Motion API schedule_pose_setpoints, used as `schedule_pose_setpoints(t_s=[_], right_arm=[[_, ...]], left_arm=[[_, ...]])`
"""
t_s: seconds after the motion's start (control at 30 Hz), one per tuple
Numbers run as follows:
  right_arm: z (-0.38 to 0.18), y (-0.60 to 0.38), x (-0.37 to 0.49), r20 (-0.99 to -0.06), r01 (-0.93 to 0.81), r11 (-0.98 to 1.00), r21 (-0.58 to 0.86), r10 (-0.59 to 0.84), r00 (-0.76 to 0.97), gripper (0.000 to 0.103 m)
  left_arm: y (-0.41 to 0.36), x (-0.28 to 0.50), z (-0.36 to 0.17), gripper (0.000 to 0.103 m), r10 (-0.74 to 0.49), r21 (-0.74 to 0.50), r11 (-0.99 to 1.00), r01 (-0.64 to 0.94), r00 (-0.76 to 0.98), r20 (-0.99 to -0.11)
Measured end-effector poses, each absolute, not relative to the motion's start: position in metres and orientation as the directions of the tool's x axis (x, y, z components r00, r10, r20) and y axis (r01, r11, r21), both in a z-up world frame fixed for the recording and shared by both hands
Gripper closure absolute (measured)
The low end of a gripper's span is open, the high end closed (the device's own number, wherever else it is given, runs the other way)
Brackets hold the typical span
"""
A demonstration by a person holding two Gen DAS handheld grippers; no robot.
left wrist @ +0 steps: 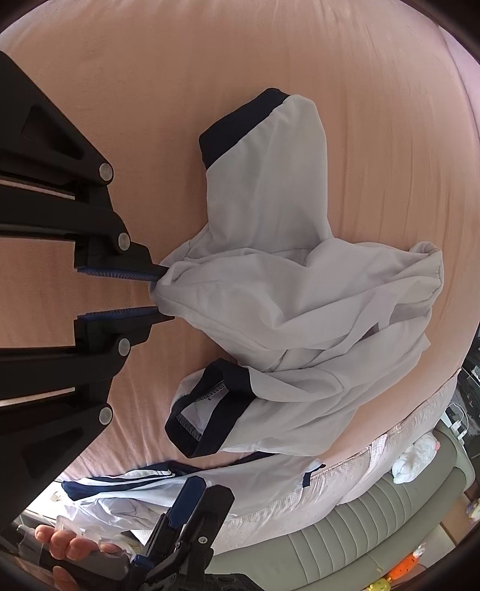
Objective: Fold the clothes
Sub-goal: 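Release the hem with the right gripper and move both grippers toward the shirt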
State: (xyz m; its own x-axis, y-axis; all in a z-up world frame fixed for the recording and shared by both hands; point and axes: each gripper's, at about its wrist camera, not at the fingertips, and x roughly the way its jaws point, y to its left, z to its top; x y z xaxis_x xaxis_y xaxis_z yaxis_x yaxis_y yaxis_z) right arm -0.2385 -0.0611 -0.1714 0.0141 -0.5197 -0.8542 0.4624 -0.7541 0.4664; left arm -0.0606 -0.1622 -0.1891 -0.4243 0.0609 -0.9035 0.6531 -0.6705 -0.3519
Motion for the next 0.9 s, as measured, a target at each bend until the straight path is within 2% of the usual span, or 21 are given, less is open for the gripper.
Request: schedule_pose_setpoints(t_s=[0.13,0.47,0.53,0.6,0.63,0.77,0.9], right_arm=[[-0.189,-0.068,-0.228,-0.866,0.518,-0.736,0.436,-0.499,0.022,0.028],[-0.194,-0.089,-0.201,-0.926,0.676,-0.714,0.180,-0.356,-0.130,0.028],[-0.192,-0.095,-0.197,-0.927,0.693,-0.707,0.143,-0.341,-0.156,0.028],[-0.191,-0.103,-0.194,-0.925,0.709,-0.696,0.113,-0.334,-0.182,0.028],[-0.192,-0.107,-0.193,-0.926,0.711,-0.695,0.104,-0.329,-0.186,0.028],[-0.200,-0.122,-0.192,-0.933,0.707,-0.700,0.102,-0.313,-0.176,0.027],[-0.210,-0.133,-0.190,-0.940,0.707,-0.702,0.080,-0.289,-0.181,0.028]], left_arm=[[-0.156,-0.064,-0.194,0.091,0.053,-0.328,-0.688,0.648,-0.405,-0.913],[-0.157,-0.056,-0.183,0.090,0.180,-0.446,-0.683,0.579,-0.458,-0.870],[-0.161,-0.052,-0.180,0.078,0.190,-0.473,-0.674,0.568,-0.486,-0.853],[-0.162,-0.049,-0.179,0.035,0.187,-0.485,-0.673,0.558,-0.506,-0.842],[-0.162,-0.048,-0.180,0.030,0.180,-0.484,-0.677,0.554,-0.513,-0.839],[-0.166,-0.064,-0.190,0.030,0.173,-0.465,-0.696,0.547,-0.501,-0.848],[-0.171,-0.073,-0.195,0.030,0.111,-0.415,-0.717,0.561,-0.496,-0.861]])
